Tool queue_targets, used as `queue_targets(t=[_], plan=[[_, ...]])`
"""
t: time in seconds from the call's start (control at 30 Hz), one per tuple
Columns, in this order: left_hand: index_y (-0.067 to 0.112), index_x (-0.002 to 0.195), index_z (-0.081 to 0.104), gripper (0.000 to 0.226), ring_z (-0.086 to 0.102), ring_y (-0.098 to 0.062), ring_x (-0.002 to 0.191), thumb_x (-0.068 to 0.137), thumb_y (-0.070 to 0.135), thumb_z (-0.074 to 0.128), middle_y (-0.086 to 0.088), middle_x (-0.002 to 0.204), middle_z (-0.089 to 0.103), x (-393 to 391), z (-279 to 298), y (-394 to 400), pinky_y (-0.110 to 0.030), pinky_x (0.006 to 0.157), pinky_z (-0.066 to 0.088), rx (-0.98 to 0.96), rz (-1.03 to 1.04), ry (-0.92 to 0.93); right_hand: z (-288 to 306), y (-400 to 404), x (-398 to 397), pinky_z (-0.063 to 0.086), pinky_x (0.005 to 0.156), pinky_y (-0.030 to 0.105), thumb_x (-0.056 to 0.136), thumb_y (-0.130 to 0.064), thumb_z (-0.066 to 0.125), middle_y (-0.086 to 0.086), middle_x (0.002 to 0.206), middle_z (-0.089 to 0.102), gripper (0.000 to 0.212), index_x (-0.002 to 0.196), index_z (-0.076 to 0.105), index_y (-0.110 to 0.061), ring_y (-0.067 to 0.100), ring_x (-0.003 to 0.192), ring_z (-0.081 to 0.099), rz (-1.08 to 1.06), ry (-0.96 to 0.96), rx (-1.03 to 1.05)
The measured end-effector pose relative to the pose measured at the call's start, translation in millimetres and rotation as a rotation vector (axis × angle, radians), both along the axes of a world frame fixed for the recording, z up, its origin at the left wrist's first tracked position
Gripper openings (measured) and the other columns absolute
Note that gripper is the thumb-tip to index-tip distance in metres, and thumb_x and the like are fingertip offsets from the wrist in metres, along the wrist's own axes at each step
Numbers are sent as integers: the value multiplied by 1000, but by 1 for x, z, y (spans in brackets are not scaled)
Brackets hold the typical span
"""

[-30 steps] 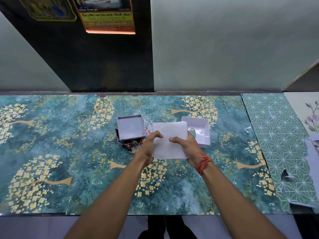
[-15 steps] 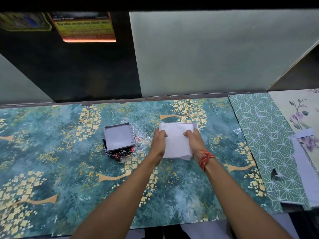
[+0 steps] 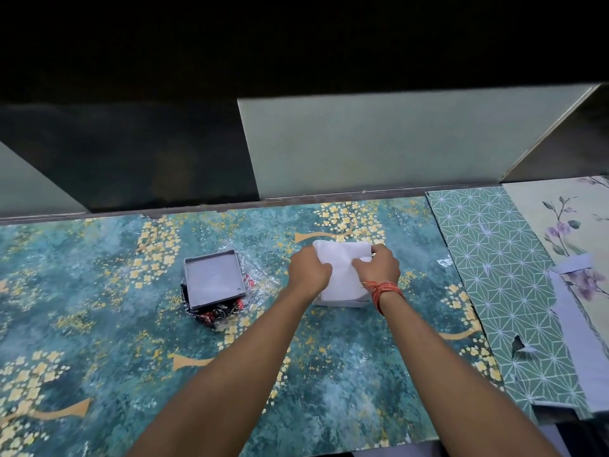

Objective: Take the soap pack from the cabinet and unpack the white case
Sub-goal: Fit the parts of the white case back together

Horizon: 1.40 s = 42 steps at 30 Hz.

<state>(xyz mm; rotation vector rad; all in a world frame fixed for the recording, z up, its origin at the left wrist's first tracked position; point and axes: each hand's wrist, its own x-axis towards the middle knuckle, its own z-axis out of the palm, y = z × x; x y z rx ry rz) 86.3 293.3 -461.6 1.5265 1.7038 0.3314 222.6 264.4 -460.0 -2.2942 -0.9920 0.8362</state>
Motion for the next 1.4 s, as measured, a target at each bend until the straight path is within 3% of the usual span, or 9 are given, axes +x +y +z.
queue_targets(t=[0.27, 0.4, 0.53, 0.67, 0.77, 0.93, 1.1, 1.27, 1.4], plan=[[-4, 105, 59, 36, 69, -33, 75, 73, 3, 75, -19, 97, 65, -10, -9, 14, -46, 57, 62, -423, 208, -91, -14, 11, 6, 50, 87, 43, 76, -28, 73, 23, 133, 48, 71, 134, 39, -3, 42, 117, 54, -63, 57, -219], [6, 113, 60, 41, 65, -33, 104, 77, 21, 71, -15, 117, 66, -5, -25, 11, -37, 75, 55, -259, 62, 153, -26, 11, 1, 51, 88, 41, 79, -30, 71, 21, 127, 56, 62, 128, 45, -4, 41, 113, 57, -25, 39, -183], [15, 146, 36, 71, 58, -31, 116, 81, 14, 65, -13, 134, 55, -10, -26, 6, -35, 85, 49, -89, -91, -28, -27, -10, 3, 45, 97, 43, 83, -16, 65, 16, 133, 50, 57, 135, 42, -8, 37, 120, 48, 160, -108, -9], [13, 147, 40, 58, 43, -27, 137, 91, 11, 57, -9, 152, 41, -13, -23, 8, -30, 108, 34, 120, -245, -73, -22, -25, 0, 43, 102, 45, 84, -2, 59, 14, 130, 51, 47, 130, 53, -7, 33, 119, 44, 482, -420, 194], [9, 138, 52, 47, 47, -28, 132, 92, 8, 54, -11, 144, 50, -11, -26, 10, -32, 107, 35, 124, -279, 54, -13, -23, -11, 43, 102, 42, 88, -7, 56, 11, 146, 36, 48, 135, 47, -12, 32, 129, 35, 710, -392, 10], [10, 121, 60, 34, 57, -31, 112, 88, 14, 61, -12, 121, 60, -15, -24, -3, -35, 90, 42, 182, -302, 127, -13, -30, -23, 52, 86, 43, 91, -17, 58, 11, 150, 24, 53, 140, 37, -20, 35, 130, 33, 719, -479, -145], [17, 125, 57, 35, 53, -30, 119, 90, 22, 61, -7, 138, 46, -23, -20, -29, -39, 93, 48, 371, -289, 196, -14, -34, -26, 53, 83, 42, 90, -16, 58, 15, 150, 25, 53, 138, 37, -20, 37, 129, 34, 732, -572, -129], [26, 151, 31, 75, 38, -43, 136, 86, 41, 65, -15, 162, 13, -18, -29, -37, -52, 103, 45, 39, -412, 413, -9, -23, -28, 48, 93, 45, 90, -24, 61, 19, 155, 15, 62, 144, 30, -22, 41, 133, 32, 799, -534, -272], [25, 149, 29, 77, 57, -46, 115, 82, 28, 66, -24, 146, 38, -14, -30, -28, -45, 90, 51, -54, -409, 356, -5, -15, -28, 40, 104, 42, 92, -21, 57, 21, 155, 22, 64, 148, 26, -21, 40, 140, 25, 845, -549, -317]])
